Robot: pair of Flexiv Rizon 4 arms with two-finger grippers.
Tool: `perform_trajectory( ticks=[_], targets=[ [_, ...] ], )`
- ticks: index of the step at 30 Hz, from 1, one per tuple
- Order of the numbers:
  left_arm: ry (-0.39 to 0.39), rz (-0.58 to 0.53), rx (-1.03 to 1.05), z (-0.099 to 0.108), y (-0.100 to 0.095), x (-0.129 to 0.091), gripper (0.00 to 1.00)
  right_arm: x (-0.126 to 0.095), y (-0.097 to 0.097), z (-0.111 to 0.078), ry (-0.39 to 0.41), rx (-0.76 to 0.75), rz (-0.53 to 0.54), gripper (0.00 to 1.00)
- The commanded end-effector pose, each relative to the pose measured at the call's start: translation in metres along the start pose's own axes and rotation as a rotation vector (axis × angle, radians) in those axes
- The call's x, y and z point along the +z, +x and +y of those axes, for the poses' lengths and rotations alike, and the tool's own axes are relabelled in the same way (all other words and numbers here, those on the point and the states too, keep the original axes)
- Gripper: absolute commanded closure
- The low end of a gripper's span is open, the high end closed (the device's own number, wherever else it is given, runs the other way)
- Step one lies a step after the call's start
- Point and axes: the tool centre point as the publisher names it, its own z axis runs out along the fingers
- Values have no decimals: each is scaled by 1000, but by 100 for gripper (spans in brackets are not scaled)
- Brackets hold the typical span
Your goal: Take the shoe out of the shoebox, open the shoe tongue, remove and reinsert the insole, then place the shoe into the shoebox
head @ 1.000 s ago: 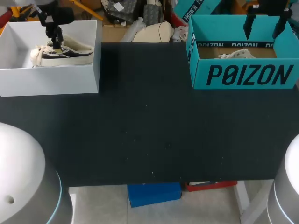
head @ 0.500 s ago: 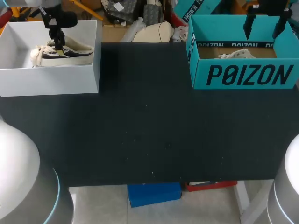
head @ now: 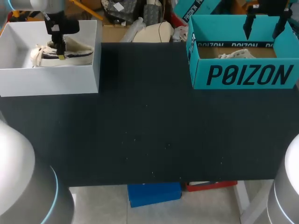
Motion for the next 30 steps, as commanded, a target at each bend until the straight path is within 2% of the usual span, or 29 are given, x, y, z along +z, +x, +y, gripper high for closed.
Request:
perform_trajectory(
  ticks=[1,2,6,8,11,16,17,19,24,30],
  targets=[
    [0,-7,-4,0,-2,8,52,0,0,0,0,1,0,0],
    [4,-18,-2,0,-4,9,51,0,0,0,0,1,0,0],
    [-7,-71,4,3,-10,13,36,0,0,0,0,1,0,0],
    [-2,-83,-1,4,-12,13,37,0,0,0,0,1,0,0],
    [7,-90,3,5,-15,13,43,0,0,0,0,1,0,0],
    [-1,-98,22,2,-15,17,65,0,0,0,0,1,0,0],
    [-1,-100,22,2,-15,18,71,0,0,0,0,1,0,0],
    [1,-102,21,2,-15,18,100,0,0,0,0,1,0,0],
    [20,-147,44,2,-10,8,100,0,0,0,0,1,0,0],
    [14,-209,43,6,-3,-25,100,0,0,0,0,1,0,0]
  ],
)
